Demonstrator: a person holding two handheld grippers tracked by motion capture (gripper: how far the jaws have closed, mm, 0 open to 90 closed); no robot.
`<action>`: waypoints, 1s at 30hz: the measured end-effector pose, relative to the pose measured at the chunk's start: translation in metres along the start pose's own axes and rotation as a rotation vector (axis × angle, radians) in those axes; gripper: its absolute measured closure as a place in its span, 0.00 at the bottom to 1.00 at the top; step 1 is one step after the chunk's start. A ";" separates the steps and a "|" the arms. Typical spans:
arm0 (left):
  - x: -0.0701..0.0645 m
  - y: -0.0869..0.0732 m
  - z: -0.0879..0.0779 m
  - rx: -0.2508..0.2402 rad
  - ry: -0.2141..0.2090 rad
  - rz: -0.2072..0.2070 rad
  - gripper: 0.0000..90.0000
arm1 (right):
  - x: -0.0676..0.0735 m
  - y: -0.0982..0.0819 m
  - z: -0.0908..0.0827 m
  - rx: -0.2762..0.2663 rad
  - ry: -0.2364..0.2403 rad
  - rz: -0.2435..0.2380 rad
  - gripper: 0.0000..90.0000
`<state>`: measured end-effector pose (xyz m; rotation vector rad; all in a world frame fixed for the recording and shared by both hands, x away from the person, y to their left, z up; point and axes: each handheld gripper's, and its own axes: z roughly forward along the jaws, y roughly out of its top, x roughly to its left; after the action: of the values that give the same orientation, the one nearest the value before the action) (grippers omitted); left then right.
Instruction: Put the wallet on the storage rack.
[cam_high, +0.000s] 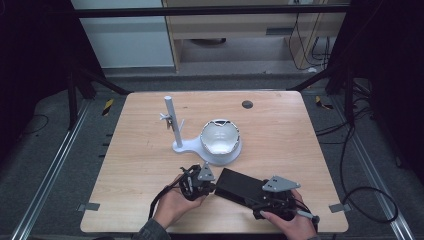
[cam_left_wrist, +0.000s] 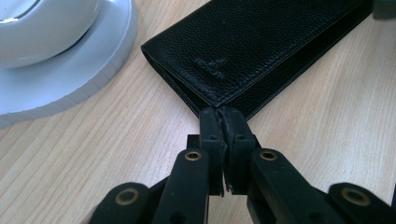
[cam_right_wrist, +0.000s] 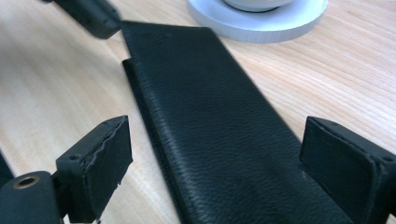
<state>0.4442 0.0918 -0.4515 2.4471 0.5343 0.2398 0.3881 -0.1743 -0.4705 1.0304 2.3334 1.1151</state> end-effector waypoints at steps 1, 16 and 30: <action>0.000 0.001 0.000 -0.001 -0.002 0.000 0.97 | 0.002 0.000 -0.001 0.006 0.000 -0.007 0.10; 0.006 0.010 -0.004 -0.017 -0.001 -0.010 0.97 | 0.002 -0.001 0.006 0.073 -0.036 -0.050 0.13; 0.008 0.022 -0.004 -0.015 -0.009 -0.005 0.97 | -0.009 0.005 0.015 0.138 -0.055 -0.073 0.23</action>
<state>0.4567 0.0812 -0.4342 2.4313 0.5329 0.2302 0.4048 -0.1708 -0.4759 1.0010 2.4112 0.8978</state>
